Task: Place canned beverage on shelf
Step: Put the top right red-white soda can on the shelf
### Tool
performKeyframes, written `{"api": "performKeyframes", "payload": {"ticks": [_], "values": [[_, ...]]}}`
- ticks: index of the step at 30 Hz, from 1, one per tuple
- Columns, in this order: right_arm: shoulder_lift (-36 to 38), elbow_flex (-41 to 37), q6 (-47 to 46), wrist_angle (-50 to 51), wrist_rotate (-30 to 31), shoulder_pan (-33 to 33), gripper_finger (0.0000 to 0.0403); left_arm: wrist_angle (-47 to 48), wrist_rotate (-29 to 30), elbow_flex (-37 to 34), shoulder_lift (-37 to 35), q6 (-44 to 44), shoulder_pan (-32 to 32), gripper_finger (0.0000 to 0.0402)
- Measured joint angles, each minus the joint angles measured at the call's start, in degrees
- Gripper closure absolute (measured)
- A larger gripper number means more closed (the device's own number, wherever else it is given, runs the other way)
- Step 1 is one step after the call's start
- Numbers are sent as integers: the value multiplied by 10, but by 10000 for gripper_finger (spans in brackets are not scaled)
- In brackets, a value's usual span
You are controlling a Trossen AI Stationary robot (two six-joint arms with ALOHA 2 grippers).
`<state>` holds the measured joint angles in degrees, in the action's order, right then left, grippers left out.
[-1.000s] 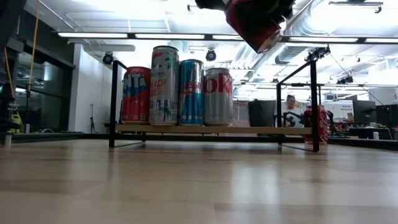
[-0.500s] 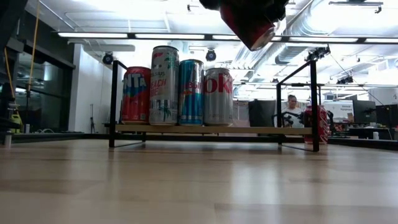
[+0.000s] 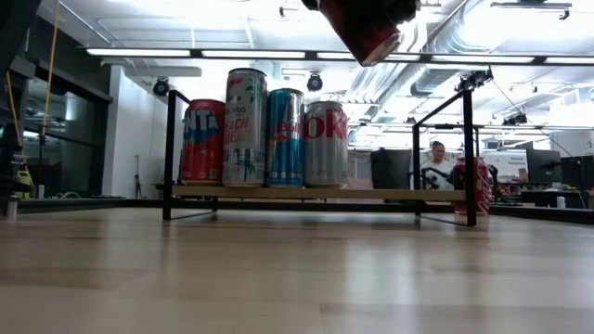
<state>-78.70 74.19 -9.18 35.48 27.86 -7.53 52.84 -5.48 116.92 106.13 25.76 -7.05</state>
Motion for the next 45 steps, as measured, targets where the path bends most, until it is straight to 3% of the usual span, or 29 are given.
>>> {"api": "performKeyframes", "payload": {"ticks": [5,11,45], "values": [[0,0,5,-2,1,0,96,4,0,0,3,18,0,91],[0,0,15,0,1,0,96,2,0,0,5,19,0,177],[-1,0,31,3,-9,9,83,0,28,0,5,18,-2,178]]}}
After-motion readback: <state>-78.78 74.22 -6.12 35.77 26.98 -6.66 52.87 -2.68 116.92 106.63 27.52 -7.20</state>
